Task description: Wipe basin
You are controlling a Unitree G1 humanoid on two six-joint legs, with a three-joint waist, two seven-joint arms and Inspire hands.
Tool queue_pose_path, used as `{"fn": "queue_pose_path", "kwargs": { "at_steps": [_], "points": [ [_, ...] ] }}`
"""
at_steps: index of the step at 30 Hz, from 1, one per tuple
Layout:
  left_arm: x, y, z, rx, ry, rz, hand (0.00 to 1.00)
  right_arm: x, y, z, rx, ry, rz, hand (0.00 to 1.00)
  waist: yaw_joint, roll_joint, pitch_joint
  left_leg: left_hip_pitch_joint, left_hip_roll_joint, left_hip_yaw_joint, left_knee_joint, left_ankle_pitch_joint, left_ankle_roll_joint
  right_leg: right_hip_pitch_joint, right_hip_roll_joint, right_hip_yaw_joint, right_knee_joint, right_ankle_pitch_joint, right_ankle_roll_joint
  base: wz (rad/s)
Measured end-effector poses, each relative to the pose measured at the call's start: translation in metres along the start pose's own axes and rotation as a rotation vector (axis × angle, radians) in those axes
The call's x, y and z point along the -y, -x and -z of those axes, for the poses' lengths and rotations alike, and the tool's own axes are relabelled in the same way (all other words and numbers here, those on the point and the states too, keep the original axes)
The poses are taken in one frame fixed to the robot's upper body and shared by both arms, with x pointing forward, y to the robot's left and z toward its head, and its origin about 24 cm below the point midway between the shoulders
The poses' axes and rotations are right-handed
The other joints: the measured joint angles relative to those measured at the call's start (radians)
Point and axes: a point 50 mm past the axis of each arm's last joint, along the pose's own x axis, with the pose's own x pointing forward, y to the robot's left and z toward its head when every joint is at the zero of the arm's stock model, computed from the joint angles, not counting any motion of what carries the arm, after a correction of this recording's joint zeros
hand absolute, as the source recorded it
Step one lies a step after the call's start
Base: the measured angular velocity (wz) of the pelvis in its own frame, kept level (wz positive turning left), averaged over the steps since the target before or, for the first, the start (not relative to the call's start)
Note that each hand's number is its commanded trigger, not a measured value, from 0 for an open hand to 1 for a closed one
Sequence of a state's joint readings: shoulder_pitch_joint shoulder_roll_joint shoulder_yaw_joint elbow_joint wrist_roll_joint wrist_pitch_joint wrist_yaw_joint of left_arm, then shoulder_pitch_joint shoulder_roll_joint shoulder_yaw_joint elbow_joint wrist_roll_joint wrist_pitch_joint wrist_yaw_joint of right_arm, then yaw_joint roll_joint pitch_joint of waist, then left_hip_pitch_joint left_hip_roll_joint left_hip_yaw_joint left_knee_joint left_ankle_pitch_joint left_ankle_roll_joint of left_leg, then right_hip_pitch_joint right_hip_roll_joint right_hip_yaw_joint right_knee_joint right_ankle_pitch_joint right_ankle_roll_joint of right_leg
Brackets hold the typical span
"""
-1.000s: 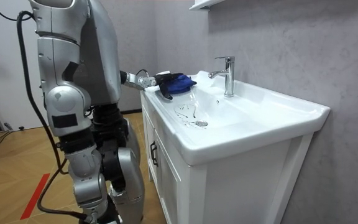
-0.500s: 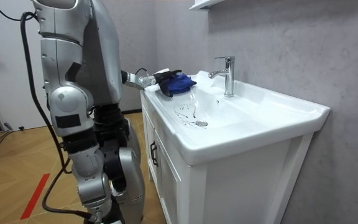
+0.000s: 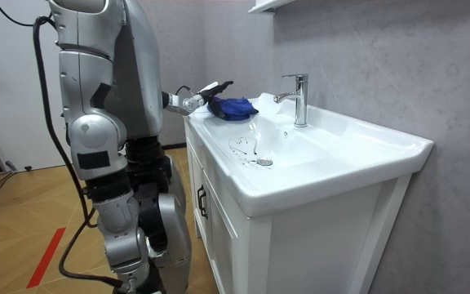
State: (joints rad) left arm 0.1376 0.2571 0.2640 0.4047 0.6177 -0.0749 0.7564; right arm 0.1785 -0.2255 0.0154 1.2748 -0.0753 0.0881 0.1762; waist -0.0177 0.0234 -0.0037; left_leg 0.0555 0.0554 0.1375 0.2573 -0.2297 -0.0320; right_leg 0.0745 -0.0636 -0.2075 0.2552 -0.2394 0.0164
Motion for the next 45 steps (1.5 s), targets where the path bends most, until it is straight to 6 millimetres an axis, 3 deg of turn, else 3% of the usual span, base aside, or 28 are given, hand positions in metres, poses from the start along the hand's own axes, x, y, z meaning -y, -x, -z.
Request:
{"fn": "queue_pose_path", "kwargs": {
  "at_steps": [10, 19, 36, 40, 45],
  "points": [
    [-0.001, 0.001, 0.010, -0.040, -0.017, 0.054, 0.00, -0.001, 0.000, 0.009, -0.054, -0.023, -0.020, 0.00, 0.033, -0.022, -0.0056, 0.001, -0.001, -0.006, 0.002, 0.000, 0.000, -0.003, 0.000, 0.003, 0.005, -0.003, 0.000, 0.00],
    [0.011, 0.011, 0.013, -0.078, -0.039, 0.134, 0.00, -0.001, 0.001, 0.004, -0.018, -0.059, -0.020, 0.00, 0.030, -0.012, -0.0070, -0.009, 0.000, -0.014, 0.011, 0.000, 0.000, -0.002, 0.000, -0.007, 0.005, -0.002, -0.001, 0.02],
    [0.011, 0.004, 0.005, -0.079, -0.034, 0.217, 0.00, -0.001, 0.001, 0.007, -0.043, -0.058, -0.032, 0.00, 0.029, -0.008, -0.0071, -0.017, -0.001, -0.017, 0.014, 0.000, 0.000, -0.006, -0.002, -0.014, 0.002, -0.003, -0.002, 0.00],
    [0.009, 0.000, 0.002, -0.088, -0.040, 0.254, 0.00, -0.001, 0.001, 0.007, -0.043, -0.072, -0.047, 0.00, 0.026, 0.000, -0.0084, -0.014, -0.001, -0.018, 0.014, 0.000, 0.000, -0.003, -0.002, -0.015, 0.002, -0.003, -0.002, 0.00],
    [0.007, -0.007, 0.000, -0.096, -0.059, 0.308, 0.00, 0.001, 0.001, 0.009, -0.070, -0.084, -0.047, 0.00, 0.025, 0.002, -0.0029, -0.013, -0.001, -0.018, 0.012, 0.000, 0.000, -0.002, -0.002, -0.015, 0.002, -0.003, -0.002, 0.00]
  ]
}}
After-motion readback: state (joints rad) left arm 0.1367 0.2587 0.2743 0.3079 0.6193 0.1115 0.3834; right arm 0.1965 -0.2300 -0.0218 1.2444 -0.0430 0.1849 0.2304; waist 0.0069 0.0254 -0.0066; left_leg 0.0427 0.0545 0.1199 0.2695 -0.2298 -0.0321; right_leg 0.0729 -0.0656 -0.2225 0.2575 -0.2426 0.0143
